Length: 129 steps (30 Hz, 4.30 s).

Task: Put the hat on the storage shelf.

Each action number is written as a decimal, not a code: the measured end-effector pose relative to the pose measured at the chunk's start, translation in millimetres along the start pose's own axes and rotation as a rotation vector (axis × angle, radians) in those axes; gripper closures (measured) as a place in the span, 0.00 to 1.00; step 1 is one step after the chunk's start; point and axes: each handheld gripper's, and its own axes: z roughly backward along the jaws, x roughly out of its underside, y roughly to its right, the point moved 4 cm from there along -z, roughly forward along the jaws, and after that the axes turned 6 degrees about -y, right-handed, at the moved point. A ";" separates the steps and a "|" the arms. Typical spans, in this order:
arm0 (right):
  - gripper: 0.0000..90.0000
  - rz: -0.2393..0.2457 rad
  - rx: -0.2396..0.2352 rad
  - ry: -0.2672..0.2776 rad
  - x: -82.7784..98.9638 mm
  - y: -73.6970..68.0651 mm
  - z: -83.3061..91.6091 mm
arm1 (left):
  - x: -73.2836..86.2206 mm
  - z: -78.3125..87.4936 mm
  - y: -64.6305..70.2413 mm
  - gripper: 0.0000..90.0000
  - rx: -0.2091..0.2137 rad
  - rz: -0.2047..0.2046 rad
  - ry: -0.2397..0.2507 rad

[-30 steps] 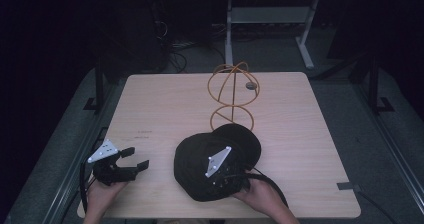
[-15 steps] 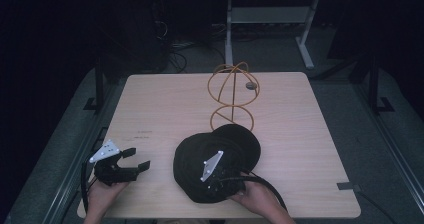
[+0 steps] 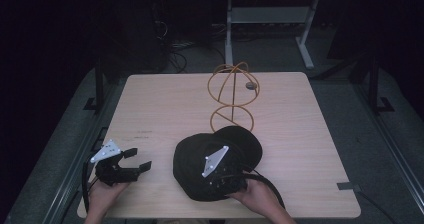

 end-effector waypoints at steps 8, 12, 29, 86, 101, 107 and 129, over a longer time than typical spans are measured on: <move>0.90 -0.046 -0.025 0.123 -11.5 8.0 37.8 | -4.6 -0.6 9.7 0.20 0.057 -0.007 0.028; 0.90 -0.072 -0.033 0.173 -18.8 11.2 54.4 | -8.7 -2.7 17.2 0.20 0.089 -0.020 0.046; 0.90 -0.097 0.008 0.271 -45.5 19.1 86.8 | -31.9 -11.6 68.1 0.19 0.247 -0.158 0.125; 0.47 -0.158 0.136 0.445 -27.7 36.0 130.1 | -152.4 42.1 74.6 0.95 0.105 -0.378 0.236; 0.40 -0.280 0.286 0.425 58.7 53.7 145.2 | -176.5 35.4 69.0 0.95 0.129 -0.359 0.217; 0.37 -0.347 0.318 0.402 92.4 61.3 145.3 | -184.9 30.4 66.4 0.95 0.140 -0.349 0.214; 0.31 -0.527 0.391 0.387 173.8 80.9 139.2 | -224.5 19.4 63.7 0.95 0.144 -0.354 0.182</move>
